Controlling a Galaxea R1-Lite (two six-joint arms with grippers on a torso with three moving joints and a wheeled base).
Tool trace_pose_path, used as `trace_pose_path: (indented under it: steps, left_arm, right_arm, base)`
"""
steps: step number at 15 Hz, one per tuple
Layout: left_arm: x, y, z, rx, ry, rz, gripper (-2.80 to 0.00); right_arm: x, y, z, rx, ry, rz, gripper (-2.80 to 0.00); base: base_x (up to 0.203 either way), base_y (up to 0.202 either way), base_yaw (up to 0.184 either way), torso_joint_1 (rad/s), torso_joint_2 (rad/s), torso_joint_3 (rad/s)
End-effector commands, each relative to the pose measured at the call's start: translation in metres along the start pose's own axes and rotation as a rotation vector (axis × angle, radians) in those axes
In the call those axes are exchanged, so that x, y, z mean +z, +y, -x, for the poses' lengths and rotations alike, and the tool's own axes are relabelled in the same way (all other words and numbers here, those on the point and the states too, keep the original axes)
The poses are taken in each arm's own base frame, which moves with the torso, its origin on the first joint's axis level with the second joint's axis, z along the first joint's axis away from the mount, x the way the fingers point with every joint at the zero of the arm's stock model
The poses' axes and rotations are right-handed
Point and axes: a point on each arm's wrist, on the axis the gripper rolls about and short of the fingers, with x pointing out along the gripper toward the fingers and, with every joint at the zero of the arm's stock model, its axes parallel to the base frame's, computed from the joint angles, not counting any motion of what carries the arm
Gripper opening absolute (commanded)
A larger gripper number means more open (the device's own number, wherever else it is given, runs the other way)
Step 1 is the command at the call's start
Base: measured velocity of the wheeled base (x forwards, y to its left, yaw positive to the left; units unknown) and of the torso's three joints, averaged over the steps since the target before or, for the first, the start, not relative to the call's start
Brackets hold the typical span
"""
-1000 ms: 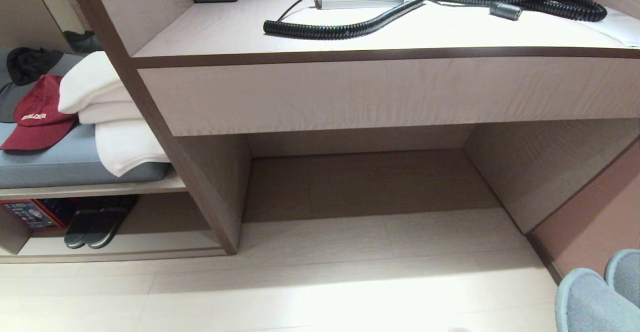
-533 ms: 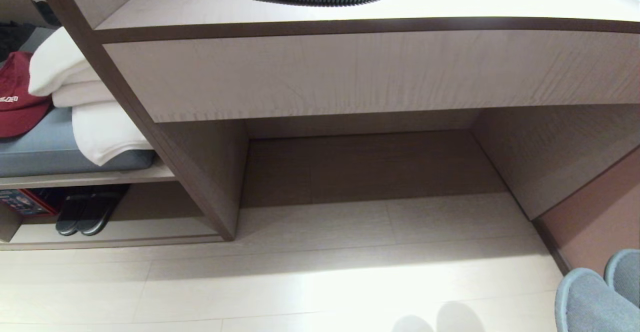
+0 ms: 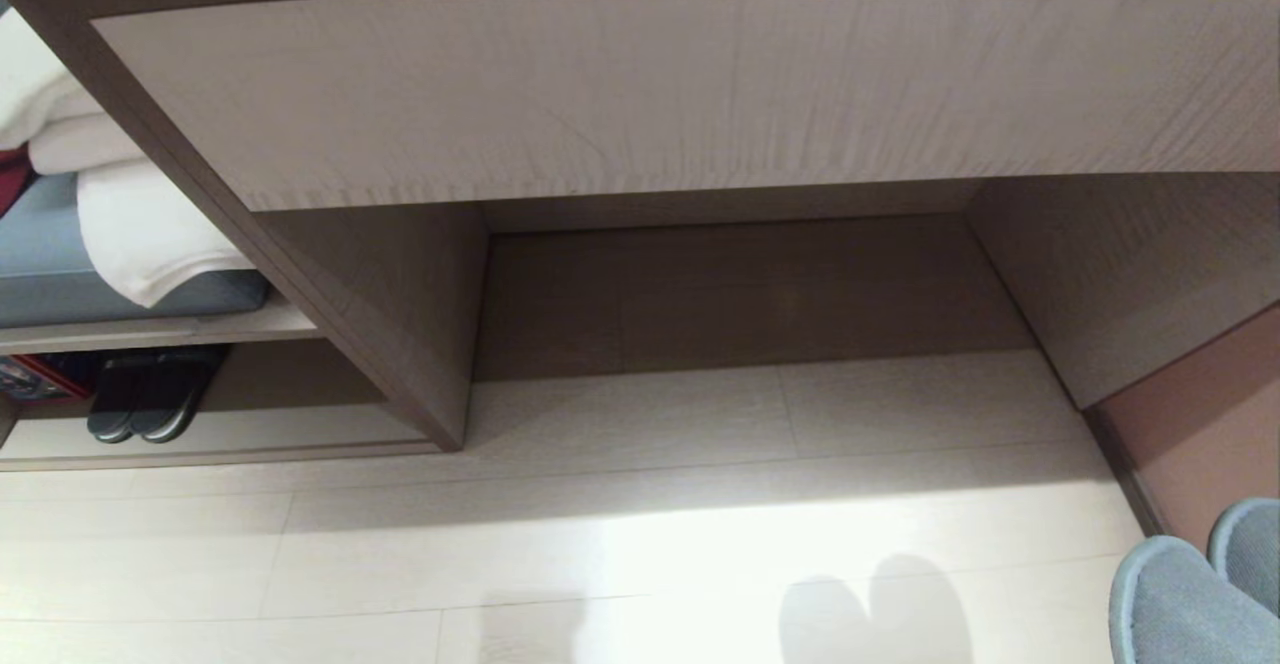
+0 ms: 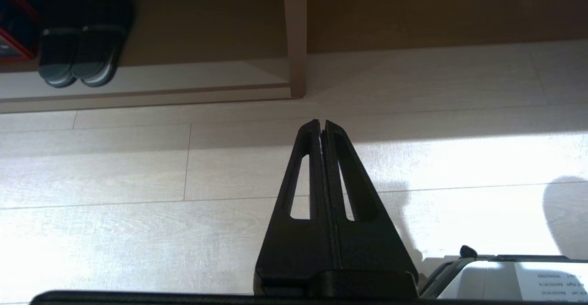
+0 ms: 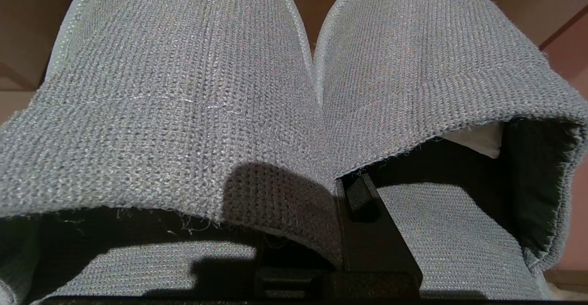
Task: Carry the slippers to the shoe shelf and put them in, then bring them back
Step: Place the slippers on the floor
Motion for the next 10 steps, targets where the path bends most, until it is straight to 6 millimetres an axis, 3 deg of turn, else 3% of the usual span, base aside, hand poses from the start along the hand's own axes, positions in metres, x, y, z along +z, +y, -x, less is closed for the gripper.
trace_pose_path:
  steps: [1,10]
  left_arm:
    - [0.0000,0.0000,0.0000,0.001,0.000,0.001,-2.80]
    - [0.0002,0.0000,0.0000,0.000,-0.002,0.002,-2.80]
  right_arm:
    - [0.0001,0.0000,0.0000,0.000,-0.001,0.001,-2.80]
    - [0.0001,0.0000,0.0000,-0.001,-0.001,0.001,-2.80]
  base:
    - [0.000,0.000,0.000,-0.002,0.00,-0.202]
    - [0.000,0.000,0.000,0.000,0.00,-0.197]
